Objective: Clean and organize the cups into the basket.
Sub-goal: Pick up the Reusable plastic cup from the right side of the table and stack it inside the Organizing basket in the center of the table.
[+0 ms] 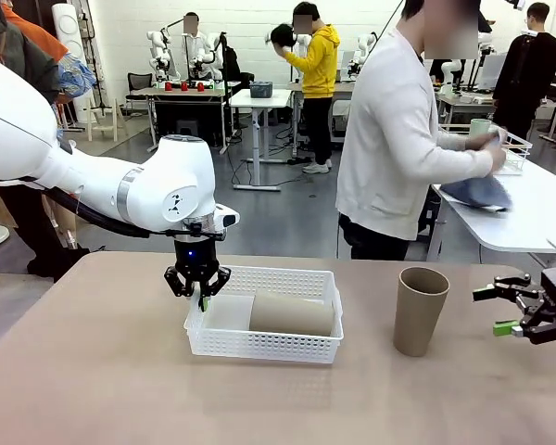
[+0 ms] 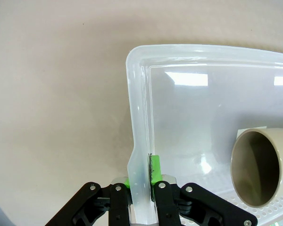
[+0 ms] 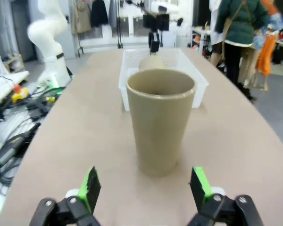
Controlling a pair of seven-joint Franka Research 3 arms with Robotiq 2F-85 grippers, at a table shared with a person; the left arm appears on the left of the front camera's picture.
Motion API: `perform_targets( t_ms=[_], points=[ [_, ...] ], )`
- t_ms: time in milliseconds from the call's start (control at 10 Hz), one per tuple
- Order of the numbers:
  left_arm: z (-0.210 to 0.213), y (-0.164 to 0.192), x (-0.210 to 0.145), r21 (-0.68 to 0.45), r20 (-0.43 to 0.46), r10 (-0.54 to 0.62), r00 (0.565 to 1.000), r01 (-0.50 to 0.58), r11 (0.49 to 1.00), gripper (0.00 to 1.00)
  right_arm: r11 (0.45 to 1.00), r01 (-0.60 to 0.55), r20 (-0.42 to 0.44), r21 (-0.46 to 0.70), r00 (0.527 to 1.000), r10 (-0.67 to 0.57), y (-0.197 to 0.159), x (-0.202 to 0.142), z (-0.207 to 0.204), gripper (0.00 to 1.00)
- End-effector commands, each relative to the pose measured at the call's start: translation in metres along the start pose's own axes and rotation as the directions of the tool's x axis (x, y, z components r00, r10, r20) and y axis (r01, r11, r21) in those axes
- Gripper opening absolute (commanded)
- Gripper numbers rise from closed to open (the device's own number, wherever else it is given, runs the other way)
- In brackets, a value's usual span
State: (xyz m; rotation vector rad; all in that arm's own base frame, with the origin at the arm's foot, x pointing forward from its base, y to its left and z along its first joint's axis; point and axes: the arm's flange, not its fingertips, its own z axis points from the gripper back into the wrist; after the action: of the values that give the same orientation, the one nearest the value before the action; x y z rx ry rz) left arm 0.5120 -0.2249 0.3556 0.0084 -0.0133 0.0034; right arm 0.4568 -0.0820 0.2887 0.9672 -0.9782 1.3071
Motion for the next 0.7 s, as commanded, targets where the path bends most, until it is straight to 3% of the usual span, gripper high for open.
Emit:
perform_targets(
  t_ms=[0, 300, 400, 600],
  points=[
    [0.002, -0.001, 0.000, -0.001, 0.004, 0.000, 1.000, 0.000, 1.000, 0.00, 1.000, 0.030, 0.015, 0.002, 0.999, -0.030, -0.022, -0.018, -0.014, 1.00],
    [0.002, -0.001, 0.000, -0.001, 0.004, 0.000, 1.000, 0.000, 1.000, 0.00, 0.993, 0.107, 0.030, 0.045, 0.994, -0.108, -0.030, -0.028, -0.030, 1.00],
    [0.002, -0.001, 0.000, -0.001, 0.004, 0.000, 1.000, 0.000, 1.000, 0.00, 0.998, 0.051, 0.018, 0.027, 0.999, -0.051, -0.021, -0.033, -0.024, 1.00],
    [0.002, -0.001, 0.000, -0.001, 0.004, 0.000, 1.000, 0.000, 1.000, 0.00, 0.998, 0.051, 0.018, 0.027, 0.999, -0.051, -0.021, -0.033, -0.024, 1.00]
  ],
)
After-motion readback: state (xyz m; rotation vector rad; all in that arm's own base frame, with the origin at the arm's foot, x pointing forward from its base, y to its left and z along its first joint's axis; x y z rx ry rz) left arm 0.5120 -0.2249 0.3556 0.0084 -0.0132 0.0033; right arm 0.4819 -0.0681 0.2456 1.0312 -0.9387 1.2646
